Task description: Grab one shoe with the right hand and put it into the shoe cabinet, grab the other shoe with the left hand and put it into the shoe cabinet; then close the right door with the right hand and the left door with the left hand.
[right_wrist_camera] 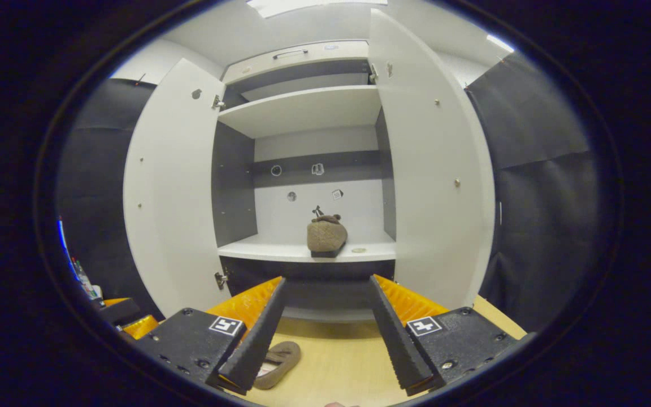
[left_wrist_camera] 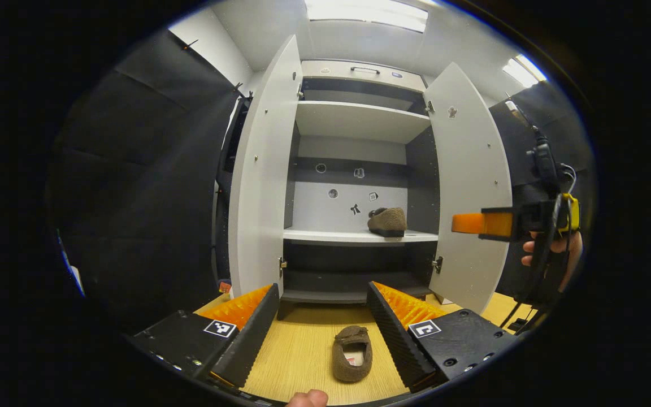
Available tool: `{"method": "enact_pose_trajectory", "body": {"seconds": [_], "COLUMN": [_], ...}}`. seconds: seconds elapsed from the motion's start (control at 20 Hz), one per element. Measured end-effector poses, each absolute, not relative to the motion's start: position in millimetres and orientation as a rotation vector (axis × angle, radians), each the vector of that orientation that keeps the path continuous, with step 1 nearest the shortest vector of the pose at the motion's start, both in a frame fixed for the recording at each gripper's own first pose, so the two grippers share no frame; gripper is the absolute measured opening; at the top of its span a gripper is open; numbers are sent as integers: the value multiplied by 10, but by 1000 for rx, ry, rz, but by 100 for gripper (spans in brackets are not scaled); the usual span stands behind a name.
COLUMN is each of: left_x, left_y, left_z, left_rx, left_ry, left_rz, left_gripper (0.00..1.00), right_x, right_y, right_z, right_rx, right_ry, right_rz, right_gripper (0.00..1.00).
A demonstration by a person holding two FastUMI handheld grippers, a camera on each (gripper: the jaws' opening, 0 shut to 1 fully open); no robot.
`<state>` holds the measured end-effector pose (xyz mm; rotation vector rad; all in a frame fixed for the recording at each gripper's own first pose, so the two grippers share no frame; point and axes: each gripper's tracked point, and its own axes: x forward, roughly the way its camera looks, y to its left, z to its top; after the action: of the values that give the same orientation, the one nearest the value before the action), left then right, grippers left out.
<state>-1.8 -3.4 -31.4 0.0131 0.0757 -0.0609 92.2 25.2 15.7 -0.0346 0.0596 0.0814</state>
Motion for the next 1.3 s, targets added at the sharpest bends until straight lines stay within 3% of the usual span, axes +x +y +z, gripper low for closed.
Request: {"method": "enact_pose_trajectory", "body": {"seconds": [0.6, 0.9, 0.95, 1.0, 1.3], "left_x": [-30, 595, 667, 735, 871], "left_y": [-299, -319, -319, -324, -247], "left_z": [-695, -1493, -1692, -1899, -2797], "left_rx": [-6, -15, -12, -10, -33], "left_ry": [184, 425, 475, 524, 727], "left_rz": [-134, -200, -213, -223, -205], "left_gripper": [95, 95, 100, 95, 95], "right_x": [282, 122, 109, 80, -25], "right_y": [152, 99, 61, 24, -269], "right_z": [-257, -75, -107, -141, -239], "right_rx": [-31, -91, -91, -88, -137], "right_ry": [43, -18, -9, 4, 69], "right_rz": [42, 12, 1, -9, -107], "right_gripper": [90, 90, 90, 90, 90]}}
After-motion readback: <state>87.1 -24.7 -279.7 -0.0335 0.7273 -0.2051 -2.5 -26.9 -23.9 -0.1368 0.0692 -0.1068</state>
